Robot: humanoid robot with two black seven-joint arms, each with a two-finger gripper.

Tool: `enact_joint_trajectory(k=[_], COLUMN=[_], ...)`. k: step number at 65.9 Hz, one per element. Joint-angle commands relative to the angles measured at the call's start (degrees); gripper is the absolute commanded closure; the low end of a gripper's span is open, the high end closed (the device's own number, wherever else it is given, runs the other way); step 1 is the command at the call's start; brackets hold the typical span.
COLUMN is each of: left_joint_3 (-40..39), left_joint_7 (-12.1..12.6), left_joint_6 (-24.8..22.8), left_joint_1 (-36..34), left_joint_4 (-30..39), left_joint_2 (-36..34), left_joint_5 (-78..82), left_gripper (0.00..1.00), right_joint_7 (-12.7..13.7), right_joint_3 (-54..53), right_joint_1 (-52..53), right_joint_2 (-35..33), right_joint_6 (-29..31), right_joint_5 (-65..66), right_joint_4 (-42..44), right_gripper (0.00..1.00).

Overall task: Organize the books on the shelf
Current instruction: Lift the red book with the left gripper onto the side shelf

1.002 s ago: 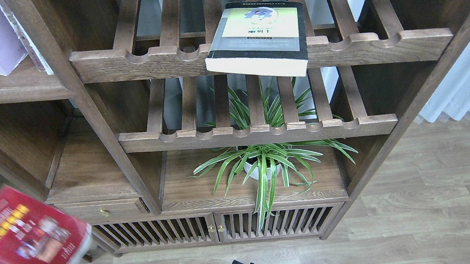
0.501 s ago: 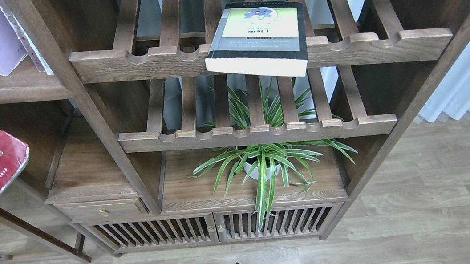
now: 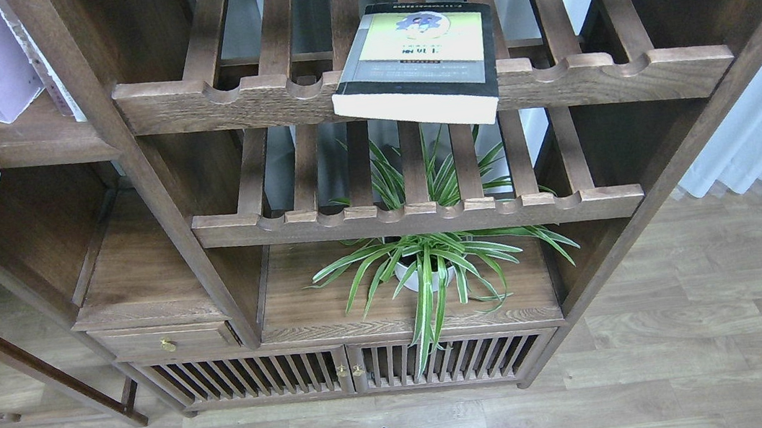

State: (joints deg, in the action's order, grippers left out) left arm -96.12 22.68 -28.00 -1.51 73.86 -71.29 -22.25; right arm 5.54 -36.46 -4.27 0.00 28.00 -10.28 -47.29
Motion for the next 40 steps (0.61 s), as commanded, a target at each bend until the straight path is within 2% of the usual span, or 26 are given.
enact_joint_trajectory(k=[1, 8, 9, 25, 31, 40], left_joint_3=[0.9, 4.6, 8.6, 25.4, 29.8, 33.0], left_joint_7=[0.0, 0.0, 0.1, 0.1, 0.1, 0.1], left_joint_6=[0.0, 0.0, 0.0, 0.0, 0.0, 0.0], left_joint_1=[-6.0, -13.2, -18.5, -39.1, -44.8, -48.8], left_joint_4=[-0.6, -1.7, -2.2, -5.7, -6.8, -7.7], left_joint_2=[-1.7, -3.9, -5.0, -5.4, -5.4, -5.4], left_joint_5=[3.4, 5.4, 6.0, 9.5, 10.5, 10.6], left_gripper=[0.90, 0.89, 0.89, 0.89, 0.88, 0.88], right_joint_7=[0.0, 0.0, 0.0, 0.0, 0.0, 0.0], right_joint_3=[0.1, 0.1, 0.1, 0.0, 0.0, 0.0], right_joint_1=[0.0, -0.1, -0.2, -0.2, -0.4, -0.6], right_joint_2=[0.0, 0.0, 0.0, 0.0, 0.0, 0.0], right_joint_6=[0.0, 0.0, 0.0, 0.0, 0.0, 0.0], right_joint_5=[0.0, 0.0, 0.0, 0.0, 0.0, 0.0], right_joint_4=[0.0, 0.0, 0.0, -0.3, -0.3, -0.3], right_gripper=[0.01, 0.01, 0.01, 0.01, 0.01, 0.01])
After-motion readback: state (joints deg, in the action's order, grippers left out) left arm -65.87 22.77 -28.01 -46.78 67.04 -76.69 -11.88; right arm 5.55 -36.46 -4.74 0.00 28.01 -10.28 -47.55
